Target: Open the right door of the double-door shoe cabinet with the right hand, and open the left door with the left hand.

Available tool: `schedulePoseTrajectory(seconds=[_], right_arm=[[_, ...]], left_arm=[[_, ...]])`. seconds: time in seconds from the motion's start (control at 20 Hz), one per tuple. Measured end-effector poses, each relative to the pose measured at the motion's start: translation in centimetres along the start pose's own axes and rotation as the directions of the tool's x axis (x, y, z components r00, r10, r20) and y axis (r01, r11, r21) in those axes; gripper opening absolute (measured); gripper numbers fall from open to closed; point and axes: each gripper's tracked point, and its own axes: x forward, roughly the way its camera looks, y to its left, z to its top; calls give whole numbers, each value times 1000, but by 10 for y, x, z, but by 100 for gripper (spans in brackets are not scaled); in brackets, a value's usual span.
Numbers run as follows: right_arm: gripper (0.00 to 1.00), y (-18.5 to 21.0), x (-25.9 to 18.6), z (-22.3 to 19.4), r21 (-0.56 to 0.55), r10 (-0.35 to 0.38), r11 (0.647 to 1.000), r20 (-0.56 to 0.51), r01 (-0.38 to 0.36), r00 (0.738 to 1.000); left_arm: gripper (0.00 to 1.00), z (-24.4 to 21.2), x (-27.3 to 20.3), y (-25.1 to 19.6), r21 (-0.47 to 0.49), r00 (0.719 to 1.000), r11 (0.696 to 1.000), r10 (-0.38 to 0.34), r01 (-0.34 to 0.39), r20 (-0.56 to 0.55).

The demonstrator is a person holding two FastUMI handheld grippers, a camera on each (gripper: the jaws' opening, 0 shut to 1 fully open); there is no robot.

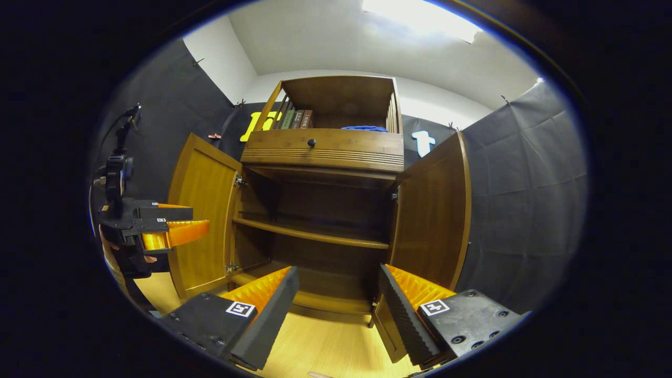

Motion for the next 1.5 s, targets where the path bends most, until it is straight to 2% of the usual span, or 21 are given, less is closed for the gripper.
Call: schedulePoseTrajectory(seconds=[0.05,0.1,0.25,0.3,0.4,0.45,0.55,0.65,0.7,1.2,1.25,1.3,1.5], right_arm=[[98,0,-2,0,-3,1,1000,2,-1,1000],[98,-1,-4,2,-4,0,1000,6,0,1000],[98,1,-4,6,-3,-1,1000,17,1,1000],[96,1,-4,7,1,0,1000,21,0,1000],[96,3,-4,9,3,2,1000,24,-2,1000],[96,5,-2,10,2,2,1000,24,-2,1000],[96,7,-1,9,-2,6,1000,21,-6,1000],[96,11,1,7,-2,15,1000,14,-15,1000],[96,12,2,7,-2,18,1000,10,-17,1000],[98,15,12,1,-3,12,1000,-12,-12,1000],[98,15,13,1,-5,10,1000,-13,-10,1000],[98,15,14,1,-6,10,1000,-14,-10,1000],[98,15,19,0,-4,12,1000,-18,-12,1000]], left_arm=[[99,2,0,1,0,1000,1000,6,-6,2],[99,1,-2,2,-2,1000,1000,10,-10,3],[99,1,-3,5,-17,1000,1000,18,-18,3],[96,1,-3,7,-23,1000,1000,21,-21,3],[99,1,-5,9,-37,1000,999,20,-20,4],[92,1,-4,10,-43,1000,999,21,-21,4],[99,0,-3,11,-54,1000,998,20,-19,1],[99,-4,-2,12,-69,1000,998,12,-12,-3],[96,-4,-2,13,-76,1000,997,10,-10,-6],[96,-13,9,14,-119,1000,993,-21,19,-16],[92,-13,10,14,-125,1000,992,-24,22,-16],[96,-15,10,17,-129,1000,991,-26,23,-17],[96,-17,15,19,-140,1000,990,-25,23,-14]])
